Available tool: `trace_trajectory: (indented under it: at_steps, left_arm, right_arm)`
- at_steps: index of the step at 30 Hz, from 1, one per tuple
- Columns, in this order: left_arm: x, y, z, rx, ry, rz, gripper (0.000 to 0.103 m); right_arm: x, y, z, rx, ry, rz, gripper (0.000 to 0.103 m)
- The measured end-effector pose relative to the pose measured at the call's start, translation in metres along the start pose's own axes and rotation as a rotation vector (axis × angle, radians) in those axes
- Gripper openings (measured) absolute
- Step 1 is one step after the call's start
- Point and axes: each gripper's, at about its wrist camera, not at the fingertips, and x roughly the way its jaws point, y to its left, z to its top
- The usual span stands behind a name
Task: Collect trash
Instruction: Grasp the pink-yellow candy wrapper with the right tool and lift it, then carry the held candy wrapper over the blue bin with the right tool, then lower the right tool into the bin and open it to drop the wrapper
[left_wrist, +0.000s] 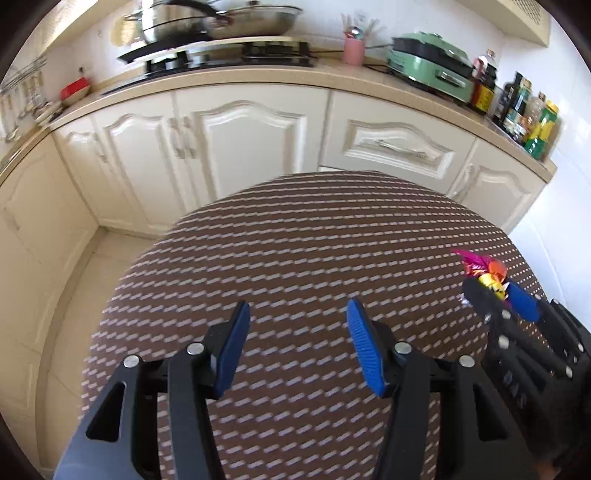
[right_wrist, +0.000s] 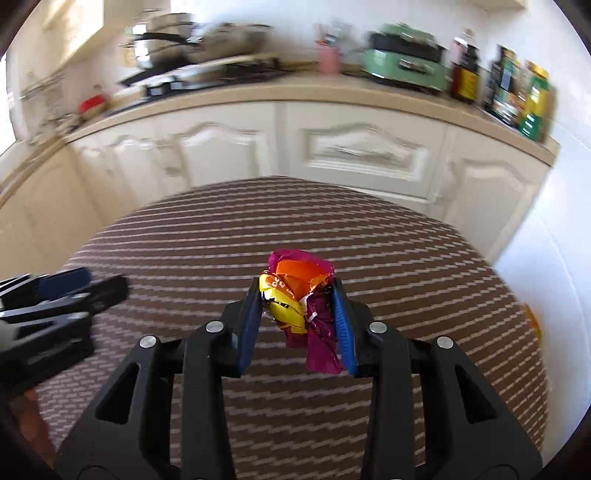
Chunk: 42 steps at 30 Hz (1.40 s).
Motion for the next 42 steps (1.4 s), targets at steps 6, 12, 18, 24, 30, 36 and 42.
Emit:
trace_trajectory:
  at_steps: [6, 12, 18, 24, 30, 36, 42]
  left_arm:
    - [-0.038, 0.097, -0.026, -0.103, -0.052, 0.094, 0.054]
    - [-0.073, 0.213, -0.065, -0.244, -0.066, 0.166, 0.054]
    - [-0.099, 0.319, -0.116, -0.372, -0.07, 0.232, 0.054]
    - [-0.075, 0.41, -0.182, -0.477, -0.002, 0.309, 0.054]
    - [-0.005, 0.481, -0.261, -0.59, 0.132, 0.311, 0.054]
    - [0.076, 0.511, -0.338, -0.682, 0.223, 0.305, 0.054]
    - [0.148, 0.524, -0.396, -0.738, 0.331, 0.361, 0.054]
  right_arm:
    - [-0.018, 0.1, -0.003, -0.069, -0.005, 0.158, 0.036]
    - [-0.023, 0.222, -0.016, -0.172, 0.015, 0.278, 0.036]
    - [-0.02, 0.339, -0.046, -0.282, 0.062, 0.375, 0.036]
    - [0.006, 0.431, -0.092, -0.336, 0.14, 0.446, 0.036]
    - [0.08, 0.495, -0.168, -0.37, 0.3, 0.487, 0.036]
    - [0.153, 0.516, -0.241, -0.39, 0.43, 0.449, 0.036]
    - [0.217, 0.526, -0.311, -0.411, 0.551, 0.408, 0.036]
